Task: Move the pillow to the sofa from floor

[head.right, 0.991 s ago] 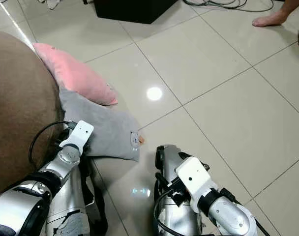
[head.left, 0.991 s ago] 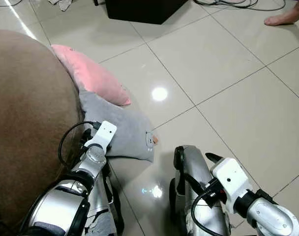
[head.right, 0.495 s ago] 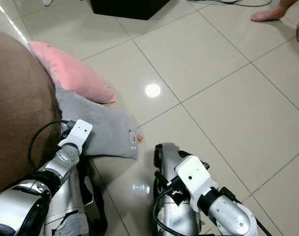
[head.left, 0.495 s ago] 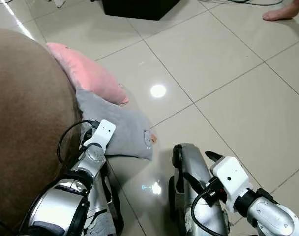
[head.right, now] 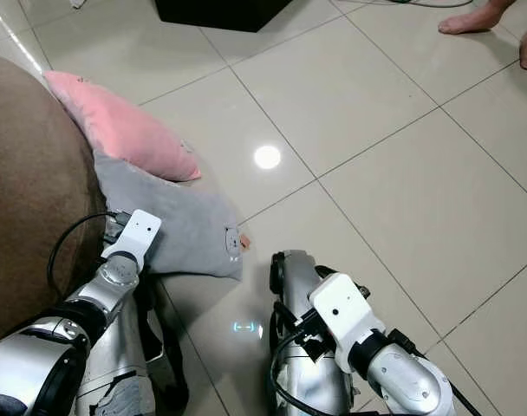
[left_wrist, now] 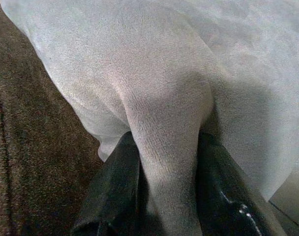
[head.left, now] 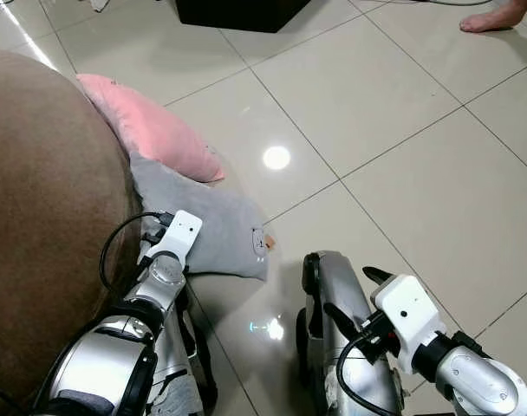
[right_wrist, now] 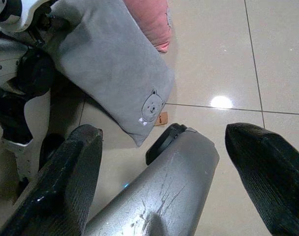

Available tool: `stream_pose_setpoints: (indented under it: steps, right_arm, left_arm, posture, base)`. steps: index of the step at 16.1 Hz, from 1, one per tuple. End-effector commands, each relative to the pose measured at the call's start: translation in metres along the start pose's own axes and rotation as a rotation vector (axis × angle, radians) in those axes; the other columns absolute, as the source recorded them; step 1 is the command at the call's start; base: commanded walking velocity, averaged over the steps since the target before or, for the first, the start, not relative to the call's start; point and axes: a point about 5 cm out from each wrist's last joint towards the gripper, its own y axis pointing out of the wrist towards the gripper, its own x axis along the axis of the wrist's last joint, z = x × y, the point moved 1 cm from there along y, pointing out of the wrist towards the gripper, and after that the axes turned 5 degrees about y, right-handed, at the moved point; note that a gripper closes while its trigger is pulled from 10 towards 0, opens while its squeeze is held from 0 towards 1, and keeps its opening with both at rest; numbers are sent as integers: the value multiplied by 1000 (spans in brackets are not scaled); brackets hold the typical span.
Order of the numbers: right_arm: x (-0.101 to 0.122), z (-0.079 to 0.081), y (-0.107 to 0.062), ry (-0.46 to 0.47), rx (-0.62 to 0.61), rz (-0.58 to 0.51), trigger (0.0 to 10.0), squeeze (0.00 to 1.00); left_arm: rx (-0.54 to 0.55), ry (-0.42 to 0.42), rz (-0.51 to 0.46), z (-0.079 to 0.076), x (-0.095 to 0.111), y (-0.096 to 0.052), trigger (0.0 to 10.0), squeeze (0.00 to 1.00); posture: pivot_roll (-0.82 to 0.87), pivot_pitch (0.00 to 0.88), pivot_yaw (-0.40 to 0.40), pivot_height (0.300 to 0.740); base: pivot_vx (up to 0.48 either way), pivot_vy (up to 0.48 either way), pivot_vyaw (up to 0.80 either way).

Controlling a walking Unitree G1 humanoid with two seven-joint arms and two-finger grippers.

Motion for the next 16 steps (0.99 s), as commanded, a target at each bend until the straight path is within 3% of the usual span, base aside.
stream_pose_setpoints:
  steps: [1,10,16]
  right_arm:
    - [-1,-1,-4,12,-11,8,10000,0]
    - [-2,-7,-3,10,-26,9,10000,0]
    - [1,-9,5,43,-80,-39,10000,0]
  left_arm:
    - [-21,-6,43,-7,-11,-3,0,0]
    - [-23,-59,40,-6,-8,-2,0,0]
    - [-97,-206,-32,-11,9,-1,0,0]
  posture:
    - [-243,350,-21,510]
    - [-246,336,-27,510]
    - [-205,260,-2,510]
  base:
    - [0,0,0]
    - [0,0,0]
    - [0,0,0]
